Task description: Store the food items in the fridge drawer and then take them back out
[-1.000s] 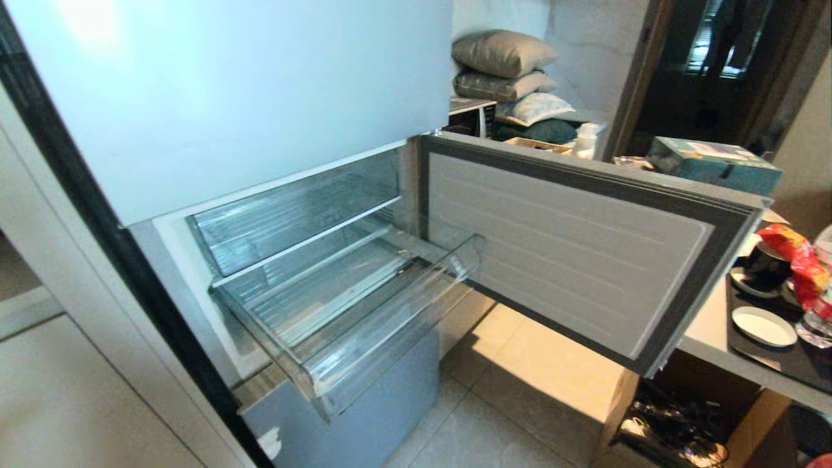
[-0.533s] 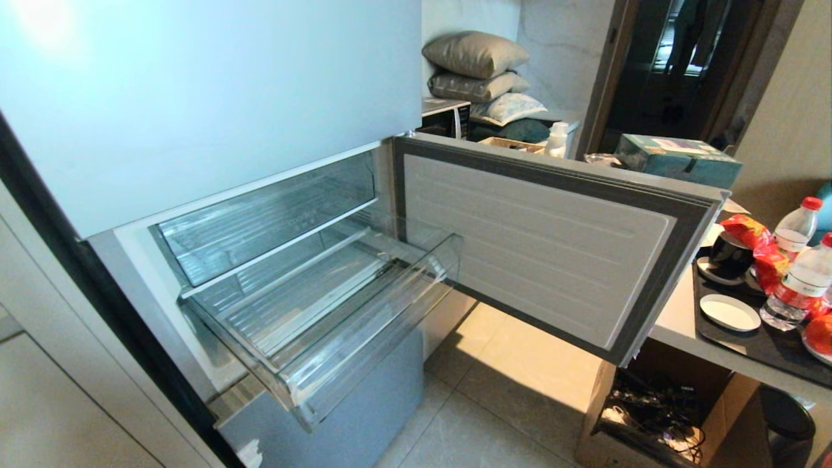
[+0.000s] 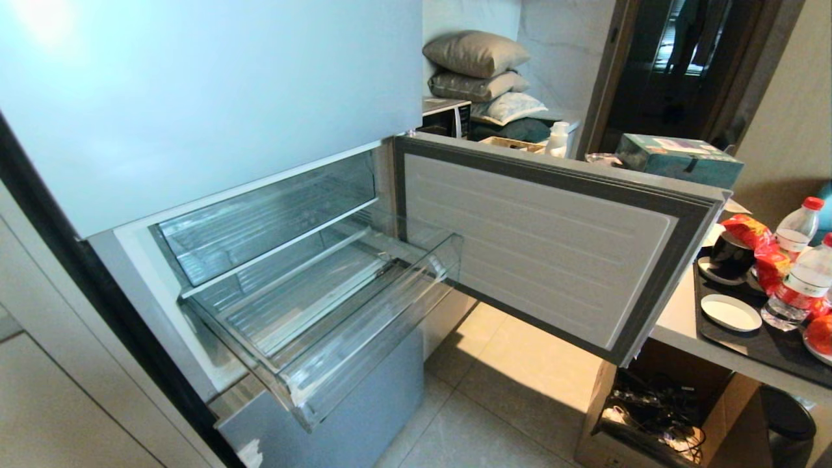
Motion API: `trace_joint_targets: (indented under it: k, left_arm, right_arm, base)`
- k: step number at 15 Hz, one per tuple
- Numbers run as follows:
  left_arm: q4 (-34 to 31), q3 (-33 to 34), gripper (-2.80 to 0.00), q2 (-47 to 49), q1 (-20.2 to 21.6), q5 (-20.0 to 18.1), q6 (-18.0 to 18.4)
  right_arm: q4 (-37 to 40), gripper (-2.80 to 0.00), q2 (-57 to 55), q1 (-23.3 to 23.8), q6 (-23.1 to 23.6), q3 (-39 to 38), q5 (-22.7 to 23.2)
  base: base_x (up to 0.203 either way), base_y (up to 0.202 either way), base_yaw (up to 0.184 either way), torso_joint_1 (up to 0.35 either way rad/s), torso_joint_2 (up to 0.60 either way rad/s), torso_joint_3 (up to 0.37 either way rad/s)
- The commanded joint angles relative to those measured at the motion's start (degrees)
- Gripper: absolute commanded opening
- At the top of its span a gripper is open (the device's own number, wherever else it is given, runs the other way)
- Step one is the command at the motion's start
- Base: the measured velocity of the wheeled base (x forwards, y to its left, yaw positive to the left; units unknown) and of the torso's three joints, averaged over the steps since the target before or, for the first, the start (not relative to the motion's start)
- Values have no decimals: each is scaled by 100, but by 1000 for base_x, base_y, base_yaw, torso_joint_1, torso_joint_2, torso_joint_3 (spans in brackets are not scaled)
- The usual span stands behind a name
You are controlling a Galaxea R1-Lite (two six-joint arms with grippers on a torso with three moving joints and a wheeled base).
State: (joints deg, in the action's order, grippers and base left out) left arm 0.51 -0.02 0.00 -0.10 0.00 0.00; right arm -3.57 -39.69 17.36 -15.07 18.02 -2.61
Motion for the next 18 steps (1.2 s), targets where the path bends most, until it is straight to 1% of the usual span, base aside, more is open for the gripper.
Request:
trace_joint_targets:
  k: [1, 4, 8, 12, 15, 18]
  left_arm:
    - [2, 11, -280, 0, 1, 0, 0]
    - [2, 11, -280, -3, 1, 0, 0]
    - [2, 11, -280, -1, 1, 0, 0]
    - [2, 11, -280, 0, 1, 0, 0]
    - [2, 11, -280, -4, 1, 0, 0]
    - [2, 11, -280, 0, 1, 0, 0]
  right_arm:
    - [-635, -280, -1986, 427, -74, 219, 106]
    - [-1443, -280, -3505, 649, -195, 648, 204]
    - [-1944, -280, -5022, 1074, -196, 1722, 249]
    - [-2056, -280, -6225, 1307, -139, 2803, 255]
    - [-2067, -280, -7026, 1335, -137, 3762, 407]
    - [-2061, -280, -7599, 1331, -137, 4452, 501]
  base:
    - [0, 0, 0, 0, 0, 0]
    - [0, 0, 0, 0, 0, 0]
    - [0, 0, 0, 0, 0, 0]
    - [0, 0, 0, 0, 0, 0]
    - [0, 0, 0, 0, 0, 0]
    - [0, 0, 0, 0, 0, 0]
